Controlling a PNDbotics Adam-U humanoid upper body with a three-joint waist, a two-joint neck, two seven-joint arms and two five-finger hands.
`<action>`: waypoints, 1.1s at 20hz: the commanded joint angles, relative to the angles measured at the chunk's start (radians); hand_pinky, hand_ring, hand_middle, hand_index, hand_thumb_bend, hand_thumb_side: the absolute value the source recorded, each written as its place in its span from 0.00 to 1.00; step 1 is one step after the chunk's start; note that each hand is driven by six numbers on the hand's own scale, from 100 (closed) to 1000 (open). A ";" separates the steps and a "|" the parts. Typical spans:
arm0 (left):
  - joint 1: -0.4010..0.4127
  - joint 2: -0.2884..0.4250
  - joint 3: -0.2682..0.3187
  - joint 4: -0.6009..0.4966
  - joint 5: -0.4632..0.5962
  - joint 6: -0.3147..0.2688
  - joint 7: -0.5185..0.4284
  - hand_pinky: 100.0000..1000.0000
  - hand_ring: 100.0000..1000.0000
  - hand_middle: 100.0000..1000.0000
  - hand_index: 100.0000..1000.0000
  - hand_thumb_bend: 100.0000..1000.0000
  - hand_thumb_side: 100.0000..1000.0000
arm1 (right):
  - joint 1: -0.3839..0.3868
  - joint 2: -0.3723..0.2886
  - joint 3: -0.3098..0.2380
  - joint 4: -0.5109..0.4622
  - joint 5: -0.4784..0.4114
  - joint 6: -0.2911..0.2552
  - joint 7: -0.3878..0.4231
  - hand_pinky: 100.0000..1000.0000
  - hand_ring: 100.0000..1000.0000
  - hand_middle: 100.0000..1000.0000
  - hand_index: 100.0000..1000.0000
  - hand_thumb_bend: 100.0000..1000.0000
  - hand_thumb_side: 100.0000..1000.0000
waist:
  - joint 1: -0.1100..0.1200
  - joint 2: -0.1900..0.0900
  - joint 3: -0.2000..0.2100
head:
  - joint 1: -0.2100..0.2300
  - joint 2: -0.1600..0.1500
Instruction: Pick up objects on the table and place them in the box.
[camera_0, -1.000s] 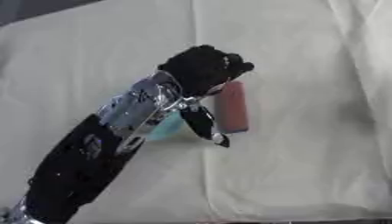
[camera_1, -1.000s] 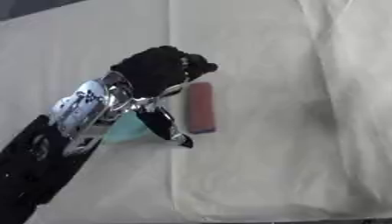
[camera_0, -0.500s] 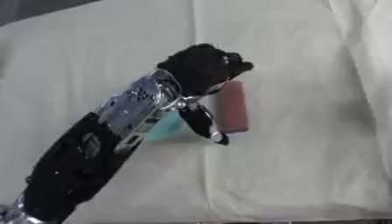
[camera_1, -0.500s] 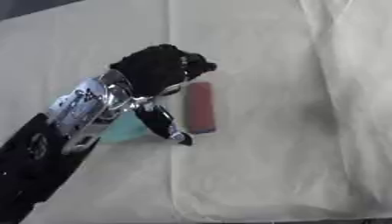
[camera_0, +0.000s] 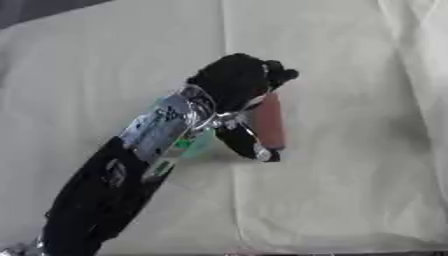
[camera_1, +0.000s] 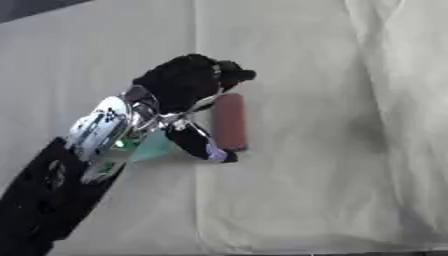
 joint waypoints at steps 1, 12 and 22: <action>0.003 -0.009 0.002 0.005 -0.014 0.006 0.017 0.70 0.69 0.81 1.00 0.60 0.55 | -0.013 -0.011 -0.005 -0.019 -0.003 -0.002 0.001 0.33 0.56 0.85 0.80 0.00 0.44 | -0.009 -0.010 0.000 | -0.020 -0.004; 0.015 -0.014 -0.027 0.044 -0.023 -0.016 0.029 0.72 0.70 0.81 1.00 0.61 0.57 | -0.019 -0.011 -0.003 -0.019 -0.002 -0.002 0.005 0.33 0.56 0.85 0.80 0.00 0.44 | -0.009 -0.010 -0.003 | -0.030 -0.004; -0.012 0.078 -0.026 0.007 -0.025 -0.042 -0.002 0.76 0.72 0.83 1.00 0.68 0.57 | -0.018 -0.012 -0.002 -0.019 -0.005 -0.002 0.008 0.33 0.56 0.85 0.80 0.00 0.44 | -0.009 -0.007 -0.006 | -0.014 -0.004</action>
